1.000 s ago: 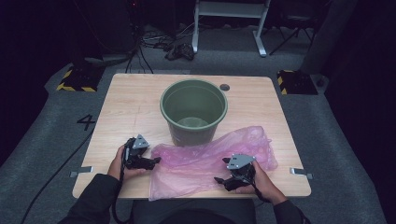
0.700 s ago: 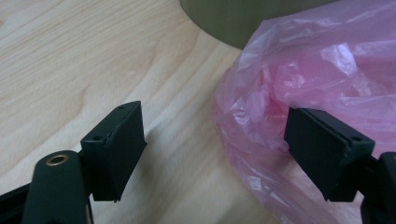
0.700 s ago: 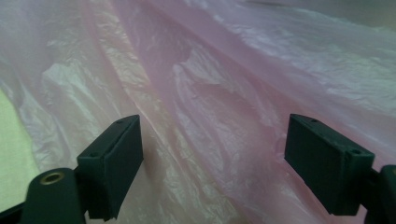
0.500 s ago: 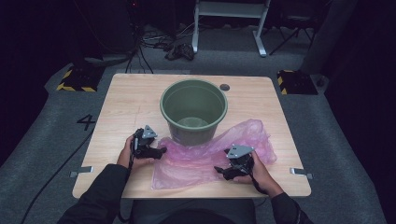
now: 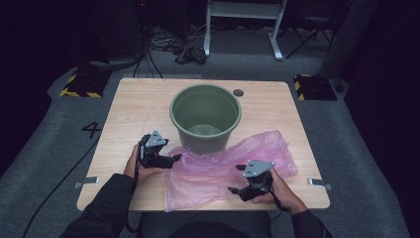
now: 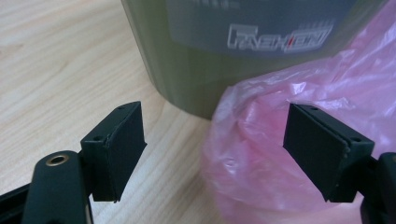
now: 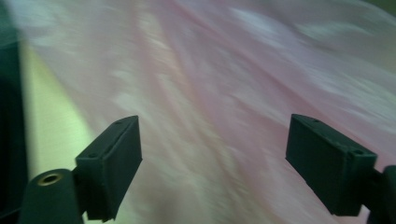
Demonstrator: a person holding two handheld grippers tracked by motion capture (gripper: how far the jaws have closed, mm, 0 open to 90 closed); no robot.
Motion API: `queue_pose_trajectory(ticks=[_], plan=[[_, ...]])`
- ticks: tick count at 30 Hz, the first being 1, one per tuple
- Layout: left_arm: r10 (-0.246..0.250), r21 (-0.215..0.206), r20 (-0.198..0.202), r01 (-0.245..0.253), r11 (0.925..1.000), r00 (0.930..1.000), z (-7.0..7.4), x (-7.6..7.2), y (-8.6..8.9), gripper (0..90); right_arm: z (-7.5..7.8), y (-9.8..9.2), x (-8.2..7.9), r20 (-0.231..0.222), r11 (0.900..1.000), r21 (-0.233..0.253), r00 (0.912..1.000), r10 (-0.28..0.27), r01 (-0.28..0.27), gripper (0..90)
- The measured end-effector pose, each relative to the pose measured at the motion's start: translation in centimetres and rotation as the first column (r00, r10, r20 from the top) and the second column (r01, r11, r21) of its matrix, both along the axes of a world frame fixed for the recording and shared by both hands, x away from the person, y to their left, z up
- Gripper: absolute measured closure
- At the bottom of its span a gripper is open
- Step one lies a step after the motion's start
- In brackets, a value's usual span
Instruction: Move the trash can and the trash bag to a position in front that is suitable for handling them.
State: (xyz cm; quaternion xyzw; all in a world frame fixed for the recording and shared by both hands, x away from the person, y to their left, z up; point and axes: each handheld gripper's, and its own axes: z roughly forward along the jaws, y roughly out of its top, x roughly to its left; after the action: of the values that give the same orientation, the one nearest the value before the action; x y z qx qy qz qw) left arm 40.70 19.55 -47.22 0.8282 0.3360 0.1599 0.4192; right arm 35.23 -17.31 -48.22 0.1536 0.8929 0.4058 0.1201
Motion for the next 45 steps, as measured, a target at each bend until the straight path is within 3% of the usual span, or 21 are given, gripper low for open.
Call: queue_pose_trajectory(ticks=[3, 6, 9, 11, 13, 16, 17, 22, 27, 30, 33, 37, 41, 45], plan=[[0.014, -0.01, -0.017, -0.014, 0.9999, 0.9998, -0.2, 0.1, 0.3, 21.5, -0.4, 0.4, -1.3, -0.01, 0.998, -0.007, 0.9983, 0.057, -0.057, 17.4], [0.03, 0.01, -0.012, -0.03, 0.9995, 0.9995, -0.6, 0.4, 0.5, 22.2, -1.4, 1.0, -1.8, -0.003, 0.996, -0.056, 0.9973, 0.074, -0.074, 18.3], [0.039, 0.024, -0.017, -0.038, 0.999, 0.9991, -0.7, 0.5, 0.7, 22.4, -1.7, 1.4, -1.5, -0.001, 0.997, -0.052, 0.9982, 0.06, -0.059, 18.4], [0.037, 0.019, -0.022, -0.036, 0.9992, 0.9991, -0.9, 0.6, 0.7, 22.5, -1.7, 1.6, -1.3, 0.021, 0.997, -0.056, 0.9988, 0.045, -0.043, 18.4], [0.041, 0.029, -0.028, -0.04, 0.9988, 0.9988, -1.1, 0.7, 0.7, 22.8, -1.7, 1.9, -1.3, 0.047, 0.997, -0.066, 0.9977, 0.048, -0.045, 16.7], [0.036, 0.051, -0.039, -0.034, 0.9981, 0.9986, -1.5, 0.9, 0.5, 23.6, -1.6, 2.4, -0.6, 0.114, 0.996, -0.09, 0.9935, 0.004, 0.006, 16.4], [0.038, 0.061, -0.043, -0.035, 0.9975, 0.9984, -1.7, 0.9, 0.4, 23.6, -1.6, 2.4, -0.6, 0.114, 0.996, -0.09, 0.9935, 0.004, 0.006, 16.4], [0.021, 0.091, -0.058, -0.016, 0.9957, 0.9981, -2.3, 1.2, 0.0, 25.7, -1.6, 2.7, 0.2, 0.206, 0.992, -0.105, 0.9776, -0.043, 0.066, 15.9], [0.017, 0.096, -0.061, -0.011, 0.9953, 0.998, -2.5, 1.5, -0.3, 25.7, -1.8, 2.6, 1.6, 0.238, 0.99, -0.093, 0.9679, -0.079, 0.104, 15.7], [0.015, 0.096, -0.061, -0.009, 0.9953, 0.998, -2.7, 1.7, -0.5, 25.7, -1.8, 2.5, 2.8, 0.217, 0.99, -0.081, 0.9716, -0.093, 0.113, 15.6], [0.016, 0.096, -0.061, -0.01, 0.9954, 0.998, -2.7, 1.9, -0.6, 25.7, -2.0, 2.3, 4.1, 0.158, 0.992, -0.05, 0.982, -0.104, 0.113, 14.7], [0.02, 0.094, -0.061, -0.014, 0.9954, 0.9979, -2.7, 2.2, -0.6, 25.6, -2.1, 2.1, 5.3, 0.098, 0.992, -0.029, 0.9884, -0.116, 0.12, 14.9], [0.022, 0.076, -0.063, -0.017, 0.9969, 0.9978, -2.6, 2.5, -0.5, 25.5, -2.0, 1.7, 6.1, 0.025, 0.994, -0.006, 0.9936, -0.11, 0.111, 33.3], [0.021, 0.055, -0.033, -0.019, 0.9983, 0.9992, -2.1, 2.5, 0.0, 24.8, -2.0, 1.2, 6.5, -0.029, 0.996, 0.017, 0.9956, -0.089, 0.09, 52.9]])
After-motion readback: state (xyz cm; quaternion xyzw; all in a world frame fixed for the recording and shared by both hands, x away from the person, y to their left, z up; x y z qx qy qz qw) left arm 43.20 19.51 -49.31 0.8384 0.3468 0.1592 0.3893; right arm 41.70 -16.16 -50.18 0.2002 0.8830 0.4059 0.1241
